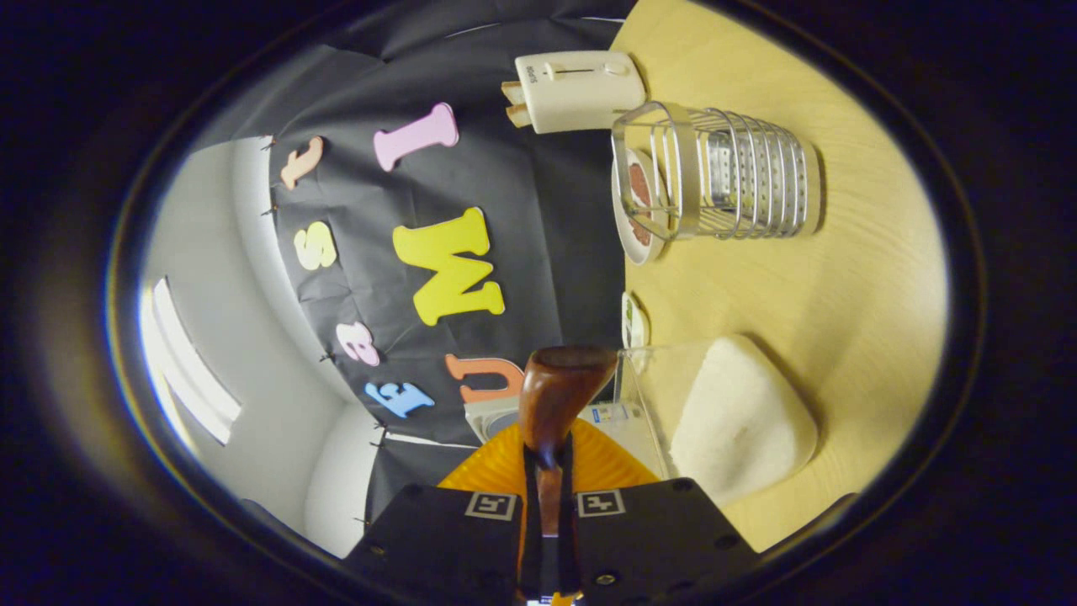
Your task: Close the left gripper, press the button to open the rice cooker; take a wooden spoon from the chopstick holder with the right hand, scoop a spoonful of rice and pour it into the rice cooker, then put the wooden spoon back into the chopstick holder.
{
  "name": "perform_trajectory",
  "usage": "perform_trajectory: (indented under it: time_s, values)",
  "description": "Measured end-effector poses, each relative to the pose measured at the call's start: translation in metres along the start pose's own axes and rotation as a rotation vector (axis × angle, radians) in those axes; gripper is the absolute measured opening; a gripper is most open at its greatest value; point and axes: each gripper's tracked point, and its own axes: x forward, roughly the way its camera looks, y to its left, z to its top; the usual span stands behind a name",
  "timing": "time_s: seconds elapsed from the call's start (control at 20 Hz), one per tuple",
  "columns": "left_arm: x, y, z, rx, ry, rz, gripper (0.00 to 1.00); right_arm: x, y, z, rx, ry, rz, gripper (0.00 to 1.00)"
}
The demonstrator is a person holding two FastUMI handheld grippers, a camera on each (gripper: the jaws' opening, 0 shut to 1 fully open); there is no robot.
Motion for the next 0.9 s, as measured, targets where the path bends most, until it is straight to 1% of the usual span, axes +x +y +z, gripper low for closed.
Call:
perform_trajectory:
  time_s: [0.15, 0.35, 0.45, 0.65, 0.8, 0.9]
  values:
    - [-0.005, 0.013, -0.001, -0.005, -0.011, 0.010, 0.96, 0.003, 0.011, -0.005, -0.017, 0.000, 0.013, 0.12]
    - [-0.010, 0.035, -0.006, -0.015, 0.009, 0.041, 0.96, 0.017, 0.026, -0.014, -0.042, 0.018, 0.021, 0.13]
    - [-0.011, 0.044, -0.006, -0.023, 0.008, 0.042, 0.96, 0.029, 0.036, -0.019, -0.074, 0.024, 0.022, 0.12]
    - [-0.014, 0.072, -0.011, -0.026, 0.029, 0.080, 0.96, 0.059, 0.063, -0.029, -0.156, 0.033, 0.016, 0.12]
    - [-0.017, 0.084, -0.006, -0.022, 0.028, 0.091, 0.96, 0.088, 0.091, -0.038, -0.222, 0.030, 0.018, 0.12]
    - [-0.013, 0.090, 0.001, -0.022, 0.023, 0.094, 0.96, 0.108, 0.113, -0.051, -0.278, 0.039, 0.028, 0.12]
